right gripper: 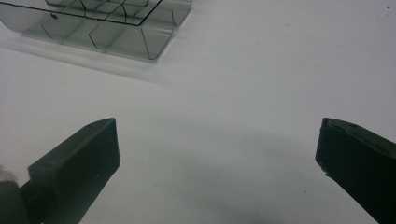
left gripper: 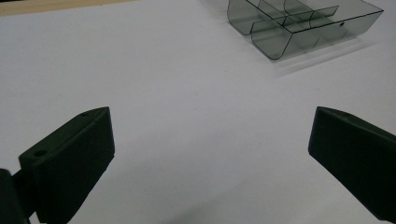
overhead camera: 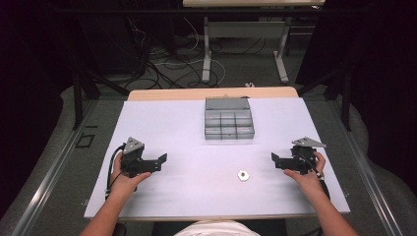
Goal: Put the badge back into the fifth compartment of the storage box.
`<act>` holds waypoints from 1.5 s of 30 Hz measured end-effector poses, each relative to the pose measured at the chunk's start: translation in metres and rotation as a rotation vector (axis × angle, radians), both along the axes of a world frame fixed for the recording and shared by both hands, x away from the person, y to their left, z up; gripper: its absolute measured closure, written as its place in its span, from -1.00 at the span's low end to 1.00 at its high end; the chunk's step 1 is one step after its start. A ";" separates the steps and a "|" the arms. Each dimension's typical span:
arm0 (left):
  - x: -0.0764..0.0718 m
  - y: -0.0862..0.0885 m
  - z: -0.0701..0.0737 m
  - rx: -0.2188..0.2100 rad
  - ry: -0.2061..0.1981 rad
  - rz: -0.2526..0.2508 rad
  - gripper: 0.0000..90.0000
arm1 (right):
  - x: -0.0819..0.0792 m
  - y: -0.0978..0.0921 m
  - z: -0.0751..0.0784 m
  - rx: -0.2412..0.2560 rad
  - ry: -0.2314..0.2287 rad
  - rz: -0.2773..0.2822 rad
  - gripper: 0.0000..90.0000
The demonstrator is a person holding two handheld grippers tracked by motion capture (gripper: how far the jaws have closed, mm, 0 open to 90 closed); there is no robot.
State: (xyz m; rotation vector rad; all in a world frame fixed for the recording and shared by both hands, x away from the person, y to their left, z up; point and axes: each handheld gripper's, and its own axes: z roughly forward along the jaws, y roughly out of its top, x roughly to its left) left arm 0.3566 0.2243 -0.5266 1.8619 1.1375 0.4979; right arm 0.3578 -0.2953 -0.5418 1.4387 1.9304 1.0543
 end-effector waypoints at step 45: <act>-0.006 -0.001 -0.001 -0.002 0.020 0.022 -0.94 | -0.010 0.074 0.038 -0.038 0.009 0.205 -0.91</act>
